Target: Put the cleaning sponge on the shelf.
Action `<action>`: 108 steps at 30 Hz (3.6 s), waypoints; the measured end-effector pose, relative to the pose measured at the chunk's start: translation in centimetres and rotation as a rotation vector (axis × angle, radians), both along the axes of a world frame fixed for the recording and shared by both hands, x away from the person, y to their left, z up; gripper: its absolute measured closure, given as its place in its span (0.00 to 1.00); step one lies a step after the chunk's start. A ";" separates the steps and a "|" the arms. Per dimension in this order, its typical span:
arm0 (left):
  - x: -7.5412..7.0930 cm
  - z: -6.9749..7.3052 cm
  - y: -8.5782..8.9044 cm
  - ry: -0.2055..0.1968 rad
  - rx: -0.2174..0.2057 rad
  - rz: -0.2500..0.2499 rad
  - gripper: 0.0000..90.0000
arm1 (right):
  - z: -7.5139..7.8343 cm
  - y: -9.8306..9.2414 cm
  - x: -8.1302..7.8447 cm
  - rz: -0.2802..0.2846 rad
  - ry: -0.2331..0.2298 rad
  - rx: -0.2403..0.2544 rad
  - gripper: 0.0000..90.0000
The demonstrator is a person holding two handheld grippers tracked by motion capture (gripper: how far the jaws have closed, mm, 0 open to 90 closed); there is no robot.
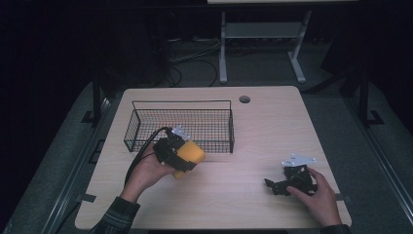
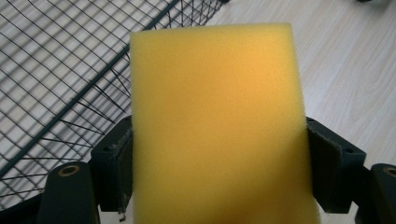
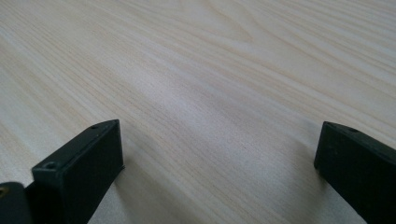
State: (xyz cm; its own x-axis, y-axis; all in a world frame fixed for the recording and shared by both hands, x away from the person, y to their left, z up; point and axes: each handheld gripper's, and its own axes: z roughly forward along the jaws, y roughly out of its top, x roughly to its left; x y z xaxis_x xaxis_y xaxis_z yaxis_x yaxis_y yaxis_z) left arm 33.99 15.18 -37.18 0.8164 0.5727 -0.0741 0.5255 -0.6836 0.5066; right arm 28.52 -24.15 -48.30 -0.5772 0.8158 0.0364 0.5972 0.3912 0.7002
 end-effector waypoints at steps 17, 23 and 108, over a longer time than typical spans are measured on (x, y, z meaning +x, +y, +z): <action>2.1 2.4 0.4 -0.021 0.006 0.009 0.25 | 0.0 0.0 0.0 -0.001 0.000 -0.001 0.00; 2.9 2.8 0.6 -0.028 0.005 0.017 0.25 | 0.0 0.0 0.0 -0.001 0.000 -0.001 0.00; 13.3 -1.6 11.3 -0.036 0.062 0.429 0.25 | 0.0 0.0 0.0 0.001 -0.003 -0.003 0.00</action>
